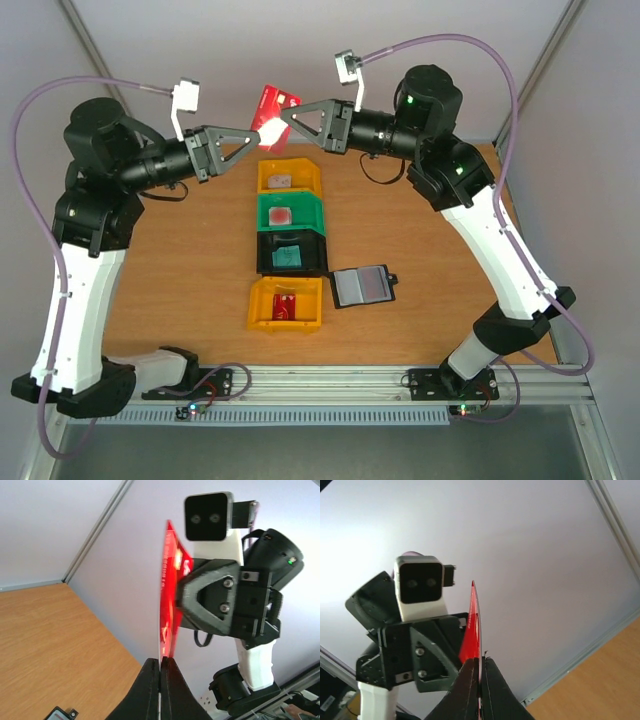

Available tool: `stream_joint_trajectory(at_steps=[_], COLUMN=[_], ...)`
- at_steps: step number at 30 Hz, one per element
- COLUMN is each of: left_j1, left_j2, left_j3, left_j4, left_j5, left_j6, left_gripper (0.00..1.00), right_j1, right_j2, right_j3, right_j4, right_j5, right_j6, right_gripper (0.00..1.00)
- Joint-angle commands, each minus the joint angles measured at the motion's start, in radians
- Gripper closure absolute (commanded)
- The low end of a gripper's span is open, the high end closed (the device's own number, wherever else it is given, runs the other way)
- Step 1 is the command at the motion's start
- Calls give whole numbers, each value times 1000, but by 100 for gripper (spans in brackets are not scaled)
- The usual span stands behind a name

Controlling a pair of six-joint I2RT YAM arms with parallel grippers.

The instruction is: Take the credit cards out of the card holder

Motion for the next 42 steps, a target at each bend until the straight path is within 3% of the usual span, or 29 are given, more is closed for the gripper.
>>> stream_joint_trajectory(at_steps=[1, 5, 6, 7, 9, 11, 12, 18, 27, 32, 37, 42], left_j1=[2, 3, 2, 3, 4, 4, 4, 6, 41, 62, 66, 76], left_j2=[-25, -14, -8, -8, -28, -57, -66, -121, -211, -253, -318, -352], left_j3=[-32, -5, 5, 8, -16, -41, -47, -83, -312, -494, -690, -785], left_j4=[47, -98, -152, -194, -232, -275, -302, -459, -454, -433, -343, -325], left_j5=[-4, -98, -131, -168, -209, -264, -289, -569, -962, -1010, -959, -932], left_j6=[-14, 19, 35, 69, 118, 152, 167, 302, 470, 479, 454, 430], left_gripper=[100, 98, 85, 63, 31, 4, 1, 1, 1, 1, 1, 1], right_j1=[11, 13, 13, 12, 12, 11, 10, -3, 5, 42, 104, 187], right_j2=[3, 6, 2, -5, -19, -30, -31, -17, 123, 150, 73, 29], right_j3=[20, 45, 48, 53, 50, 42, 41, 43, 10, -145, -450, -685], right_j4=[-31, -80, -104, -137, -193, -246, -275, -372, -461, -520, -344, -145], right_j5=[-62, -48, -31, 2, 33, 56, 61, 75, -34, -41, 34, 148], right_j6=[26, 26, 16, 5, -24, -47, -59, -98, -164, -321, -276, -144], right_gripper=[99, 99, 99, 99, 99, 99, 99, 99, 99, 99, 99, 99])
